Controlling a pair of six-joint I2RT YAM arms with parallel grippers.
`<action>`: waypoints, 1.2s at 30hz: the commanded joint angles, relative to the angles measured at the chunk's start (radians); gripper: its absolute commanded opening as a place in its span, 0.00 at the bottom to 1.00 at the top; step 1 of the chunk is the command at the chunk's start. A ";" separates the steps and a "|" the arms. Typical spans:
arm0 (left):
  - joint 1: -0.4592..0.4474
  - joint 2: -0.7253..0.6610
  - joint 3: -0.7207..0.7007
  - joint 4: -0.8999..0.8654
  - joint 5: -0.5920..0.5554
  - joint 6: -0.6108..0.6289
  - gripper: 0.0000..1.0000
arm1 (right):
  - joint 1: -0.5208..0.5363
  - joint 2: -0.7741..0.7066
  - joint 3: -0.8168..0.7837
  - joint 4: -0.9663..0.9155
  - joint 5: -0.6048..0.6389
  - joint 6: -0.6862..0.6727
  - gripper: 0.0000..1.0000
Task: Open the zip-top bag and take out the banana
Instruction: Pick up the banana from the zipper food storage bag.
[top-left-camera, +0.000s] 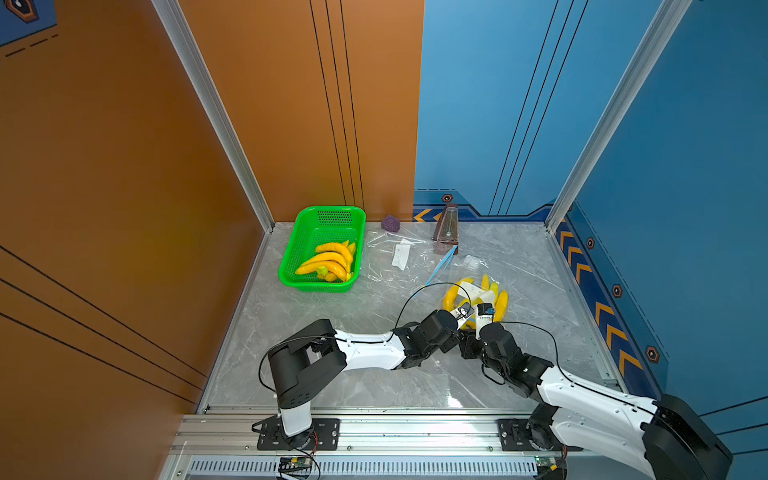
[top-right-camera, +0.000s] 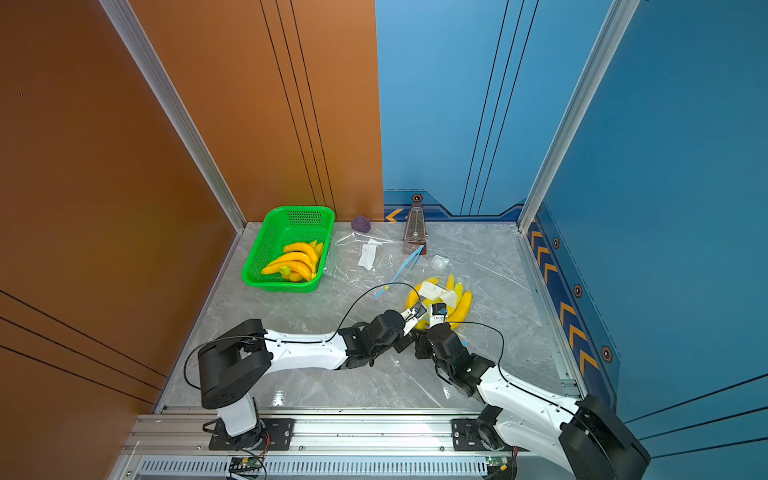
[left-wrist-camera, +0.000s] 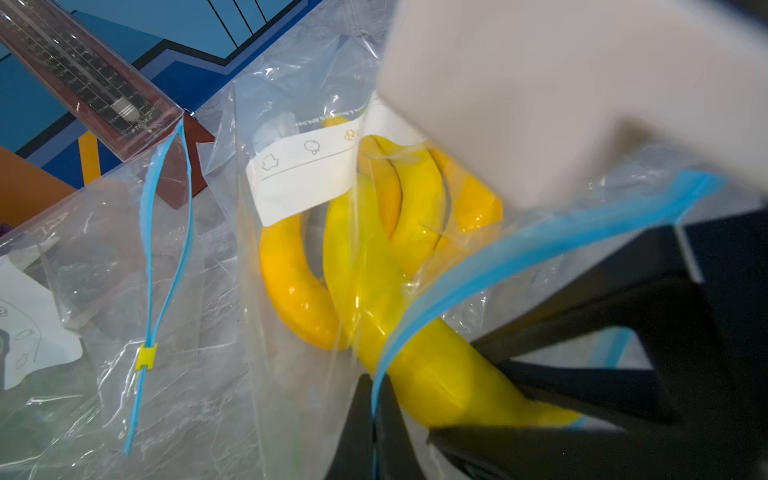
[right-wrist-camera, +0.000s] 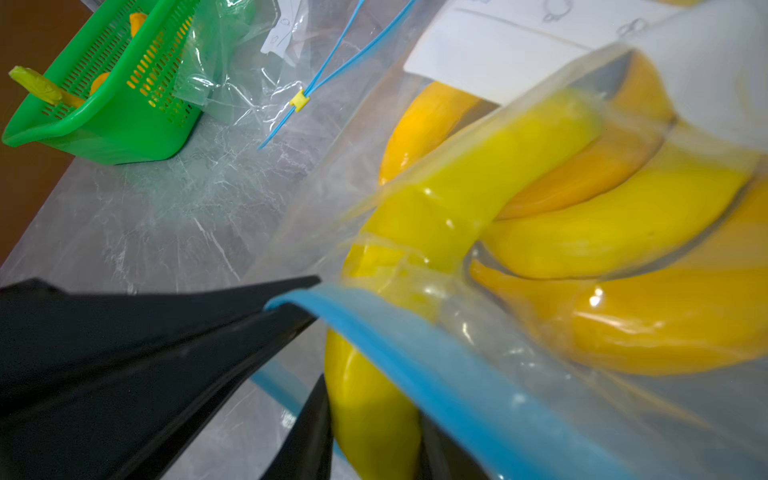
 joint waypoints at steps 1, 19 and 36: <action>0.014 0.019 0.027 0.012 -0.010 -0.024 0.06 | 0.048 -0.111 -0.023 -0.218 -0.034 0.088 0.20; 0.026 -0.240 -0.136 0.011 -0.046 -0.181 0.69 | 0.322 -0.332 -0.007 -0.500 0.019 0.176 0.22; 0.216 -0.974 -0.448 -0.454 -0.253 -0.452 0.71 | 0.760 -0.059 0.307 -0.548 0.314 0.130 0.21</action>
